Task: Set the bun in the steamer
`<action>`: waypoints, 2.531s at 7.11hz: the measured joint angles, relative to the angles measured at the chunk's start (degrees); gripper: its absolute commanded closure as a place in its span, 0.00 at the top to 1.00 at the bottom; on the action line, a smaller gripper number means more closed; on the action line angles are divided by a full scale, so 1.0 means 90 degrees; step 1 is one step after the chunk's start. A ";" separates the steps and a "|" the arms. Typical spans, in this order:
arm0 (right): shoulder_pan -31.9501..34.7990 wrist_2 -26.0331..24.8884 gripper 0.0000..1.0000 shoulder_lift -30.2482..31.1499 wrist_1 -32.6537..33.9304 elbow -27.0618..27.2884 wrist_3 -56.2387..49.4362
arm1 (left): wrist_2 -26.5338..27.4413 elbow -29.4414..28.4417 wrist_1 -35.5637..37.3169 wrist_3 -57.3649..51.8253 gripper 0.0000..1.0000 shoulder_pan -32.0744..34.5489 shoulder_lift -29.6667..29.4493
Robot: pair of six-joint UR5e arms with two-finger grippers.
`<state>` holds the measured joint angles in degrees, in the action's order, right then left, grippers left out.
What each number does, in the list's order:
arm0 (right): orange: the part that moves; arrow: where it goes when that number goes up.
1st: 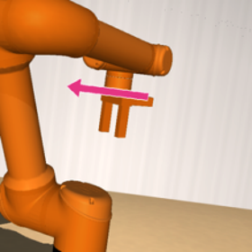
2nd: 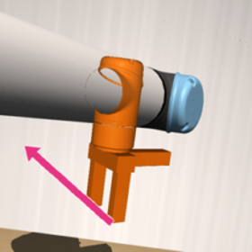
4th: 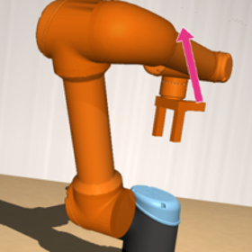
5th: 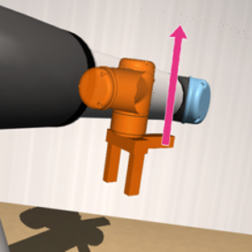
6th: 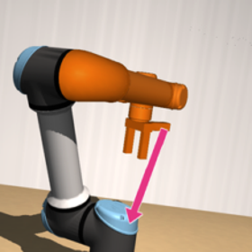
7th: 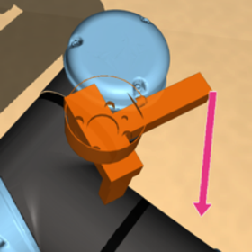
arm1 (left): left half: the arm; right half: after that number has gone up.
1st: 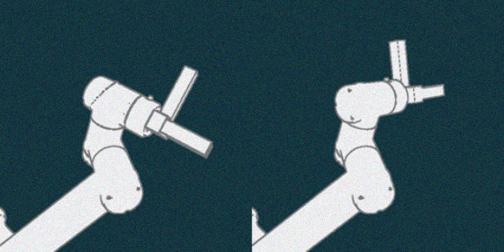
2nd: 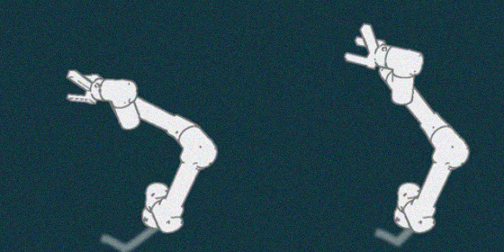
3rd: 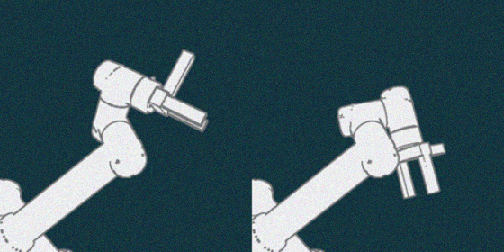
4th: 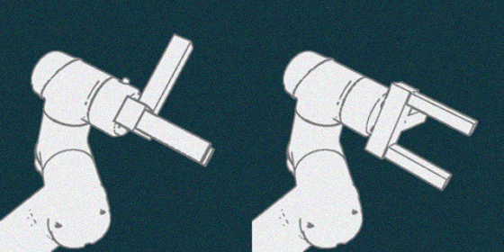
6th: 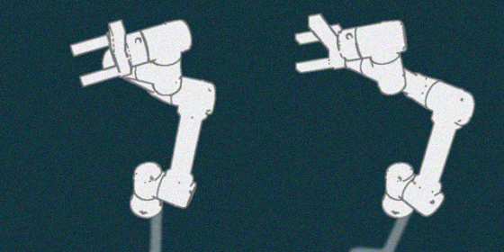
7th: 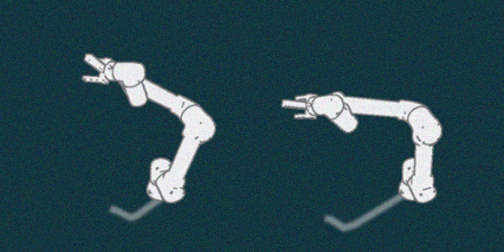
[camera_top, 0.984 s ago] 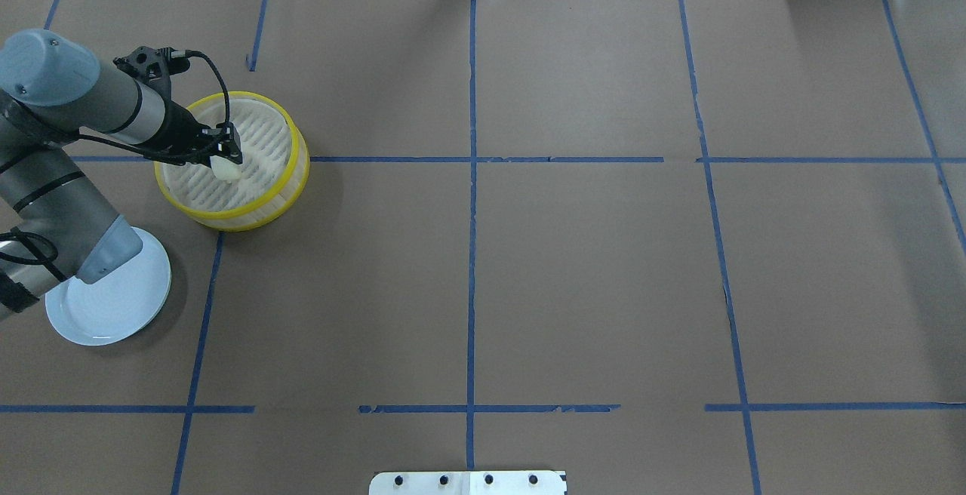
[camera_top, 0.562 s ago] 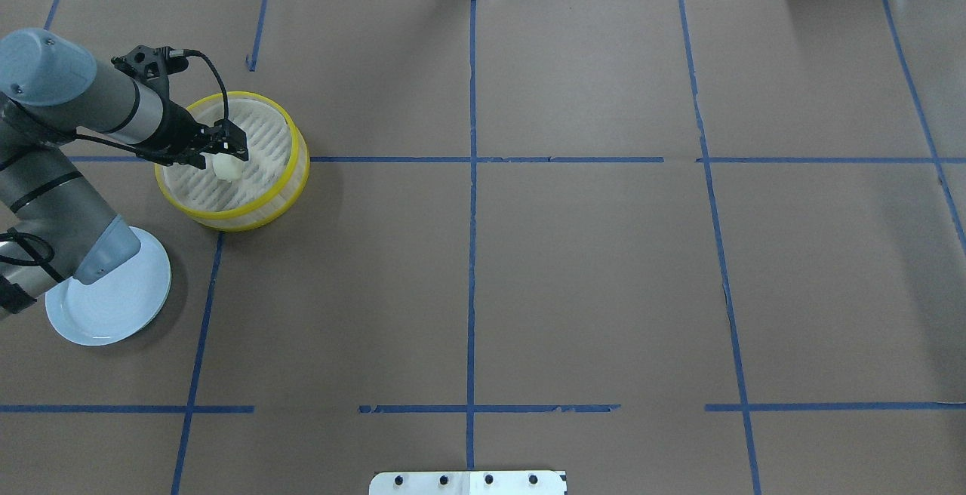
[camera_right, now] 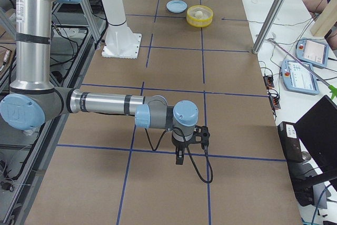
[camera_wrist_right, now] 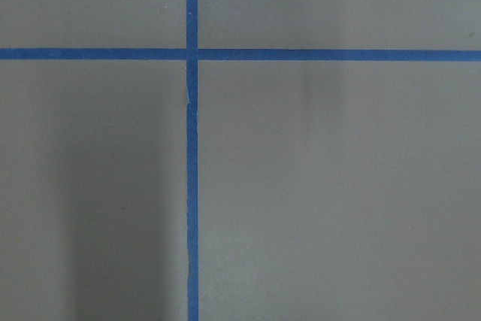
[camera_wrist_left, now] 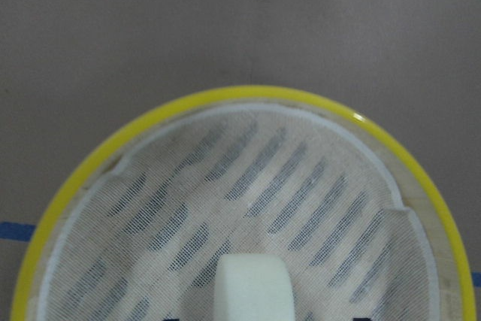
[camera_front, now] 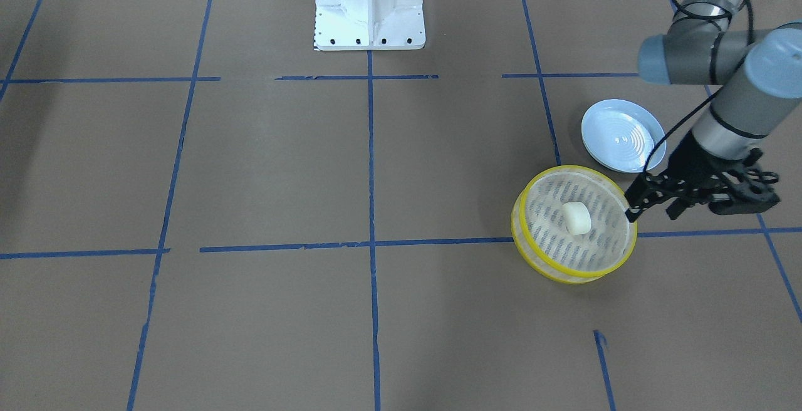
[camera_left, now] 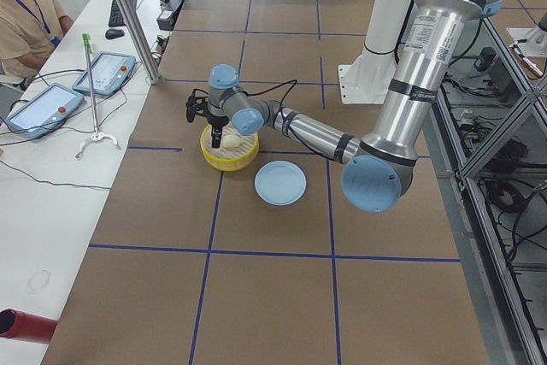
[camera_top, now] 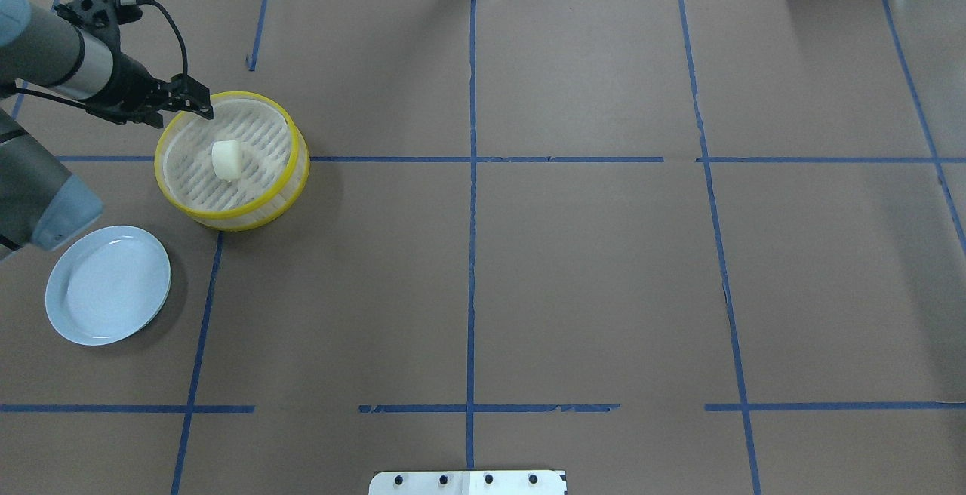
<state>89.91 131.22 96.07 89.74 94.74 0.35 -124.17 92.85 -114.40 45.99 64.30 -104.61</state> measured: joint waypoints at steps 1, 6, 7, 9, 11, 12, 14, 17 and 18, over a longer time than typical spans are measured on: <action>0.0000 0.0000 1.00 0.0000 0.0000 0.0000 0.0000 | -0.0738 -0.0007 0.0075 -0.1254 0.92 0.0687 0.0424; 0.0000 0.0000 1.00 0.0000 0.0000 0.0000 0.0000 | -0.1697 -0.0099 0.1996 -0.5730 1.00 0.2976 0.1644; 0.0000 0.0000 1.00 0.0000 0.0000 0.0000 0.0000 | -0.1719 0.0009 0.2577 -0.6022 1.00 0.3209 0.1745; 0.0000 0.0000 1.00 0.0000 0.0000 0.0000 0.0000 | -0.1731 0.0316 0.2735 -0.6197 1.00 0.3601 0.2154; 0.0000 0.0000 1.00 0.0000 0.0000 0.0000 0.0000 | -0.1345 0.0380 0.2400 -0.6179 1.00 0.3688 0.2402; 0.0000 0.0000 1.00 0.0000 0.0000 0.0000 0.0000 | -0.1169 0.0418 0.2365 -0.6175 1.00 0.3691 0.2398; 0.0000 0.0000 1.00 0.0000 0.0000 0.0000 0.0000 | -0.1092 0.0453 0.2461 -0.6069 1.00 0.3695 0.2328; 0.0000 0.0000 1.00 0.0000 0.0000 0.0000 0.0000 | -0.1104 0.0451 0.2558 -0.5053 1.00 0.3627 0.2159; 0.0000 0.0000 1.00 0.0000 0.0000 0.0000 0.0000 | -0.1108 0.0427 0.2551 -0.4999 1.00 0.3609 0.2121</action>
<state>89.91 131.22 96.06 89.74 94.75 0.35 -134.14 96.70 -91.44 1.00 96.78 -85.52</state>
